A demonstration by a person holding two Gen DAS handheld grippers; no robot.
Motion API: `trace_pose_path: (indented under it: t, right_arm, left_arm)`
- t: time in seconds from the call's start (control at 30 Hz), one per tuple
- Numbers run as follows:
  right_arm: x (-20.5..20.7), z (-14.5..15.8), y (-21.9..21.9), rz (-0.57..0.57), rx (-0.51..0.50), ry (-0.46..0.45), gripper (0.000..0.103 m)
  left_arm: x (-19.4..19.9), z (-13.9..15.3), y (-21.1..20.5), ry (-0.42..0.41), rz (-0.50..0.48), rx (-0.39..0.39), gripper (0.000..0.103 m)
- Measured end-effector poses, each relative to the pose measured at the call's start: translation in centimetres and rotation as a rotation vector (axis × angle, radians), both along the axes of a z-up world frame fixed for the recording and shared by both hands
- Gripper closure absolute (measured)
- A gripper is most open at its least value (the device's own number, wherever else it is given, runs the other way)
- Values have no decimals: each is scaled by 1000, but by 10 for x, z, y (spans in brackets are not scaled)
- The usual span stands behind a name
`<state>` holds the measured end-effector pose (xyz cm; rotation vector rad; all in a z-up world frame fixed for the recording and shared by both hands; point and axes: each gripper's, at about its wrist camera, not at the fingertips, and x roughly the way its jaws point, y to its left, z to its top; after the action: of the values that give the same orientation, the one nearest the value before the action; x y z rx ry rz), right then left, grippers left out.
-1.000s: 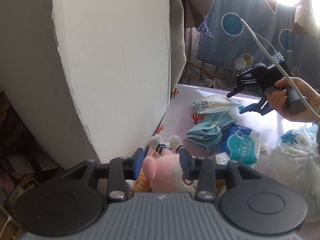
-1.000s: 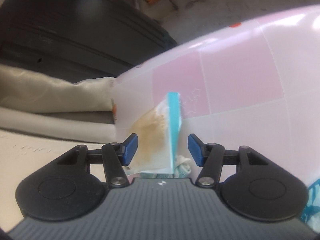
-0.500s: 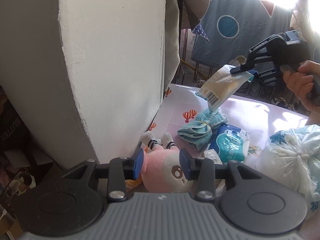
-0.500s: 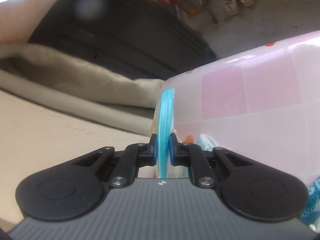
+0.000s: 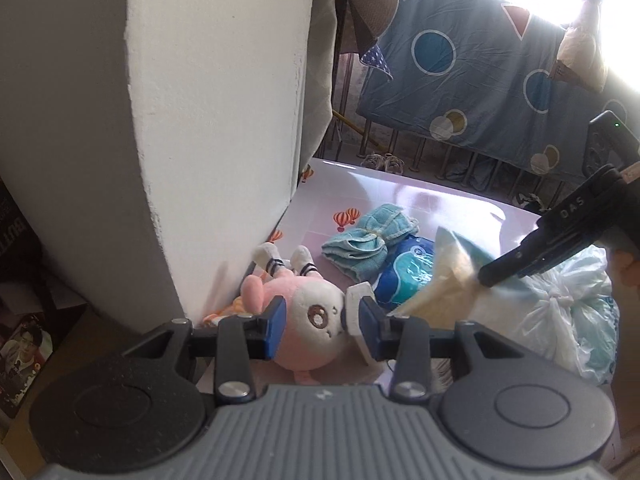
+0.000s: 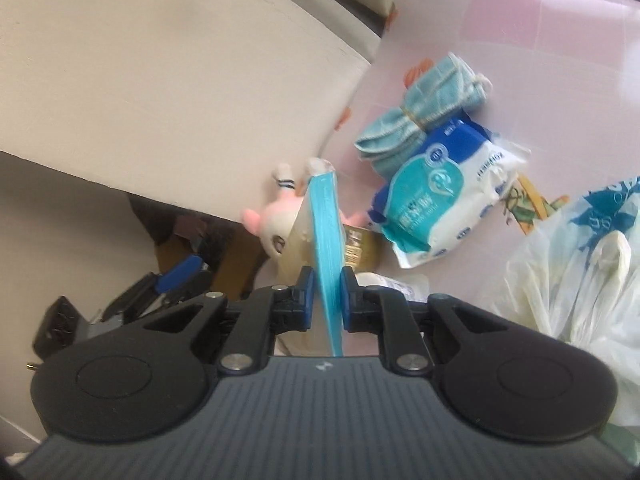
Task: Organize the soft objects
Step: 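Lift the clear packet with the right tool and carry it over the box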
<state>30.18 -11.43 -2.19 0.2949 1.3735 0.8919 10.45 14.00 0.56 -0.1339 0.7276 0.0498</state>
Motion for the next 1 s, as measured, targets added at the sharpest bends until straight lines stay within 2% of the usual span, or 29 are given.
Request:
trace_pose_path:
  t: [0.07, 0.23, 0.3, 0.4, 0.5, 0.63, 0.8, 0.93, 1.0]
  right_arm:
    - [0, -6, 8, 31, -55, -42, 87]
    - [7, -3, 6, 27, -70, -83, 86]
    - [10, -6, 1, 1, -50, -66, 86]
    - [5, -12, -8, -38, -21, -53, 86]
    - [0, -17, -18, -96, 27, -43, 87]
    - [-11, -4, -38, -172, 95, -60, 92]
    - [-33, 31, -94, -298, 161, -114, 94]
    - [-69, 72, -175, -444, 197, -216, 94]
    - [-91, 92, -218, -521, 183, -288, 94]
  left_arm:
    - [7, -5, -7, 4, -19, -12, 62]
    - [29, -17, -26, 25, -97, -21, 62]
    - [34, -21, -32, 46, -110, -21, 63]
    - [31, -27, -36, 60, -130, -72, 62]
    - [28, -32, -41, 88, -128, -73, 62]
    - [20, -20, -43, 65, -129, -87, 62]
    - [9, 4, -52, 0, -146, -83, 58]
    - [5, 15, -63, -19, -165, -89, 57]
    - [5, 17, -69, -18, -175, -93, 57]
